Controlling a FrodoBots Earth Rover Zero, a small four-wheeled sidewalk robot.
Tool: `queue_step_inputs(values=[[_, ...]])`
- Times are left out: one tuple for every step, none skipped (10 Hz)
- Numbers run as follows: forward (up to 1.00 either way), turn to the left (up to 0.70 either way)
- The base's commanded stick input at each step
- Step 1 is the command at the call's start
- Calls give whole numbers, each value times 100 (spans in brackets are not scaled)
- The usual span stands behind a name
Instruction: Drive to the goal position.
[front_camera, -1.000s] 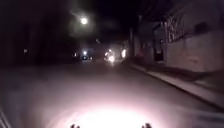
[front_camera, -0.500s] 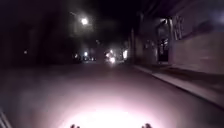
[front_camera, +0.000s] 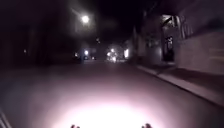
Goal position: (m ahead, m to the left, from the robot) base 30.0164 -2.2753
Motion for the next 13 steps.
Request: queue_step_inputs(values=[[85, 0], [85, 0], [85, 0], [85, 0], [85, 0], [85, 0], [85, 0], [85, 0], [85, 0], [85, 0], [85, 0], [85, 0], [85, 0]])
